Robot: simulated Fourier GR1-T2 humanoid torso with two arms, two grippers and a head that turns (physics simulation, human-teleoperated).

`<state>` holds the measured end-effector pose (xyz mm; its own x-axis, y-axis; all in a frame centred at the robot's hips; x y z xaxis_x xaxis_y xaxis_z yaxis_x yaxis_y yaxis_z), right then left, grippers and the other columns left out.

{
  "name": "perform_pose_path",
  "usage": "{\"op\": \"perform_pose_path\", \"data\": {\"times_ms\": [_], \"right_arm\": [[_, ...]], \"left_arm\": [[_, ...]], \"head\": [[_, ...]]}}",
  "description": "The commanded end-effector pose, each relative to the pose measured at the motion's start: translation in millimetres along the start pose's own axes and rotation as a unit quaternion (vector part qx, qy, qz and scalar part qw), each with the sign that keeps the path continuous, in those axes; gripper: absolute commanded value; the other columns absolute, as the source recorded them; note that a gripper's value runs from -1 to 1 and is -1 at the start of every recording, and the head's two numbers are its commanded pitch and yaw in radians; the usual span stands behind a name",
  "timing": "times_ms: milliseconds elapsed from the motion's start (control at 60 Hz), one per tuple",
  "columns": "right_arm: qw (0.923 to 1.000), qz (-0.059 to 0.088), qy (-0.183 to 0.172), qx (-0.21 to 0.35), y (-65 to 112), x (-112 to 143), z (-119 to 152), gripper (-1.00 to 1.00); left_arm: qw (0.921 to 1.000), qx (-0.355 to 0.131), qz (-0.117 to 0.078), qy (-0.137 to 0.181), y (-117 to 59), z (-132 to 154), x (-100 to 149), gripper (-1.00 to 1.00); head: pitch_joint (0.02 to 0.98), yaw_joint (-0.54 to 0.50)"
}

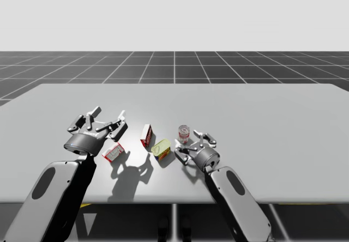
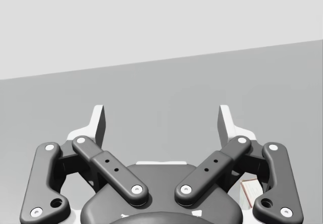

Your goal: Lift the red soup can off the table.

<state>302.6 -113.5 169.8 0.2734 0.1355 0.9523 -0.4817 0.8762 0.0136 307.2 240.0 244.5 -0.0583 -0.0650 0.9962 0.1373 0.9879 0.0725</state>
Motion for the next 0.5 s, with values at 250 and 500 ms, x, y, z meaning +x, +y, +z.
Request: {"op": "perform_pose_path", "data": {"times_ms": [250,500], "right_arm": [[0.9997,-0.004,0.015,-0.018,-0.1,0.0,-40.8,-1.00],[0.9991,-0.014,0.031,-0.024,-2.9,-2.1,-39.7,1.00]], "left_arm": [[1.0000,0.000,0.000,0.000,-0.4,0.7,0.3,-1.00],[1.0000,-0.002,-0.002,0.002,-1.1,0.4,-0.1,-1.00]], "head": [[0.770,-0.06],[0.771,-0.06]]}}
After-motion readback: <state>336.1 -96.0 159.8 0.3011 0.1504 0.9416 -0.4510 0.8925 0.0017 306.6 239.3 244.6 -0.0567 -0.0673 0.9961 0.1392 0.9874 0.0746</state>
